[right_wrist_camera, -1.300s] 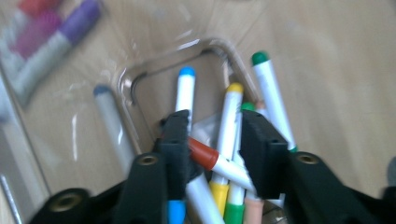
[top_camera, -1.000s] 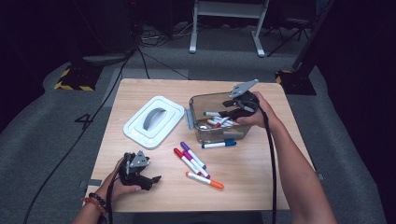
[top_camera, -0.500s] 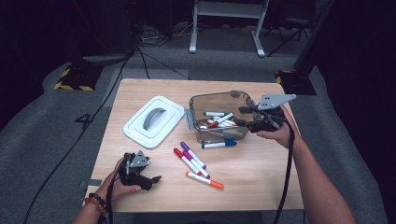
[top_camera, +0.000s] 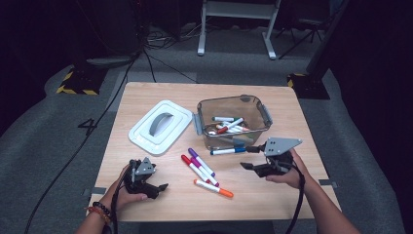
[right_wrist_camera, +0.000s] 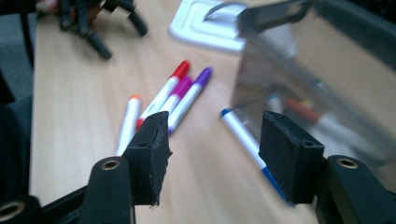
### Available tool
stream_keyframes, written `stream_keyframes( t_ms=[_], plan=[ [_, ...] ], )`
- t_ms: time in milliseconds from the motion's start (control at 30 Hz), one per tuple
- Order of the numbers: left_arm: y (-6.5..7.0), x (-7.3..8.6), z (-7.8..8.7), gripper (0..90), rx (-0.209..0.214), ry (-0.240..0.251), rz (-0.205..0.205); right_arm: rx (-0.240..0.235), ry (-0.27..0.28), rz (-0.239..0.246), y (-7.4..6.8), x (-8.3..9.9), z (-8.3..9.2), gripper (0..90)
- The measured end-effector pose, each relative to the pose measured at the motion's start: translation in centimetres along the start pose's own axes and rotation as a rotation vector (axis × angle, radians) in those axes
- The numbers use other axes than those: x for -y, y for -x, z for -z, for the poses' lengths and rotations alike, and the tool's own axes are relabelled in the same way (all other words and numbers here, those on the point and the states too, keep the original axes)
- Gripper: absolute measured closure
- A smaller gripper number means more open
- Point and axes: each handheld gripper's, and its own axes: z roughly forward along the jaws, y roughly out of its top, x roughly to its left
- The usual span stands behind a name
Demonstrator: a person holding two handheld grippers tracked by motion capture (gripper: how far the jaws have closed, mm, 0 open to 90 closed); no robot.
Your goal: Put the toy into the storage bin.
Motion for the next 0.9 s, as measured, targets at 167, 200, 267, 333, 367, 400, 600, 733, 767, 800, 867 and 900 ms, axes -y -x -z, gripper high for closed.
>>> stream_keyframes(
  t_ms=[167,200,267,333,367,400,600,733,767,800,867,900],
  plan=[
    [0.0,0.0,0.0,12.1,-0.002,0.000,0.003,-0.062,-0.050,-0.007,-2.4,1.8,-1.9,41.6],
    [0.0,0.0,0.0,12.1,-0.003,0.001,0.003,-0.076,-0.060,-0.012,-2.8,2.1,-2.4,40.7],
    [0.1,0.0,0.0,12.1,-0.004,0.001,0.004,-0.095,-0.080,-0.005,-3.6,2.6,-3.3,38.2],
    [0.0,0.0,0.0,12.1,-0.004,0.000,0.004,-0.101,-0.095,0.010,-4.3,2.9,-4.0,36.4],
    [0.0,0.0,0.0,12.1,-0.004,0.001,0.004,-0.117,-0.096,0.000,-4.6,3.1,-4.3,36.3],
    [0.1,0.0,0.0,12.1,-0.004,0.000,0.004,-0.130,-0.096,-0.008,-4.8,3.2,-4.7,35.9],
    [0.0,0.0,0.0,12.1,-0.004,0.001,0.004,-0.166,-0.119,-0.006,-5.9,3.7,-6.6,37.0],
    [0.0,0.0,0.0,12.1,-0.004,0.000,0.004,-0.170,-0.146,0.005,-6.4,3.8,-7.7,45.4],
    [0.1,0.0,0.0,12.1,-0.004,0.001,0.004,-0.175,-0.150,0.001,-6.4,3.8,-8.0,47.9],
    [0.0,0.0,0.0,12.1,-0.003,0.000,0.004,-0.181,-0.160,-0.002,-6.4,3.8,-8.3,50.7],
    [0.0,0.0,0.0,12.1,-0.004,0.000,0.004,-0.181,-0.180,0.000,-6.5,3.9,-8.8,57.7],
    [0.0,0.0,0.0,12.1,-0.004,0.000,0.004,-0.187,-0.193,0.003,-6.5,3.9,-9.0,62.2]
  ],
)
